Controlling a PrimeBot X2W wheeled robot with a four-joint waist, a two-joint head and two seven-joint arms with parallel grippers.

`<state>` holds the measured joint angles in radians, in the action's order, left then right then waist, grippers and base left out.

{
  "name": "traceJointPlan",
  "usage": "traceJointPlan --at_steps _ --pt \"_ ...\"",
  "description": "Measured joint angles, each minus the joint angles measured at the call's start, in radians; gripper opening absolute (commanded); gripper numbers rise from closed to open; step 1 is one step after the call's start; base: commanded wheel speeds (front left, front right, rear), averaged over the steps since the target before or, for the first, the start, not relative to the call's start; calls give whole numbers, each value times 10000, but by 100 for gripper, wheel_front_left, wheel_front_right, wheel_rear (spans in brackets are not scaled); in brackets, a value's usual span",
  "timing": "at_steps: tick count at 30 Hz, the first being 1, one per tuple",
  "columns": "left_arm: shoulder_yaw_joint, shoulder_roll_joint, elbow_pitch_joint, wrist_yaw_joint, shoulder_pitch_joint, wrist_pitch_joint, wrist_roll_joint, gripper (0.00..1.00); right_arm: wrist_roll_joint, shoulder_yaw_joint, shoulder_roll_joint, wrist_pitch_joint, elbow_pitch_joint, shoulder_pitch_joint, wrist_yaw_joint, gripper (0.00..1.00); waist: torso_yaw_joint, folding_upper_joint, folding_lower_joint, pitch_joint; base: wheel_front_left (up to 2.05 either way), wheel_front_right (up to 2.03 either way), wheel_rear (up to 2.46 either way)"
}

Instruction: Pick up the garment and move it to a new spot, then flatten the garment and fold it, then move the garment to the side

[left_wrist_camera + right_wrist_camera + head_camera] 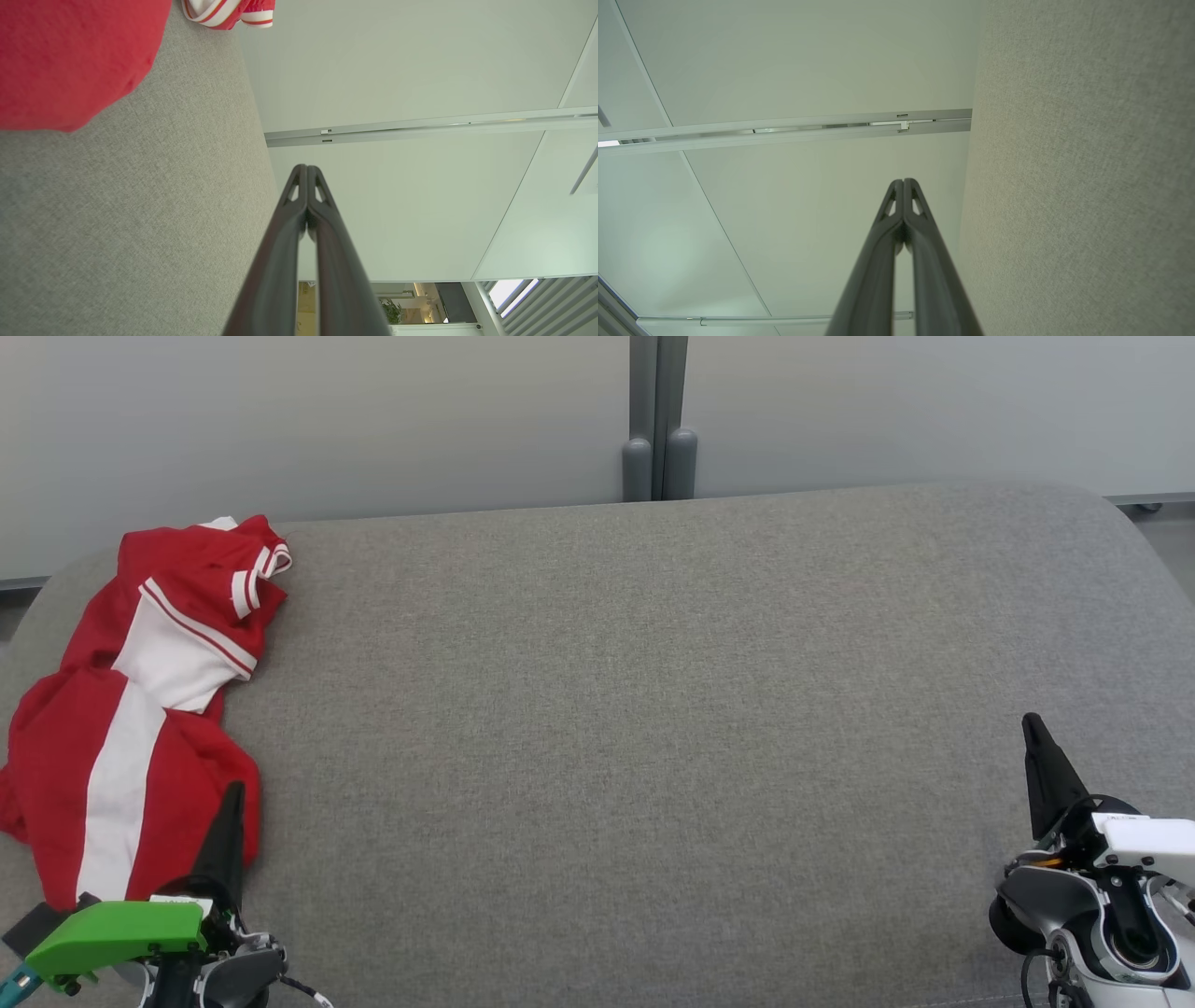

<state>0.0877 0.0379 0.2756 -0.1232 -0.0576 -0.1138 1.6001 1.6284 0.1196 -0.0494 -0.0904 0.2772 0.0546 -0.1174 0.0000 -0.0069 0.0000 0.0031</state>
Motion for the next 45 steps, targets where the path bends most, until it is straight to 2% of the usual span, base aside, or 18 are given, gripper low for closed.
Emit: traceJointPlan --at_steps 45 --pt "0 0 0 0 0 0 0 0 -2 12 6 -75 0 0 0 0 0 0 0 0 0 0 0"
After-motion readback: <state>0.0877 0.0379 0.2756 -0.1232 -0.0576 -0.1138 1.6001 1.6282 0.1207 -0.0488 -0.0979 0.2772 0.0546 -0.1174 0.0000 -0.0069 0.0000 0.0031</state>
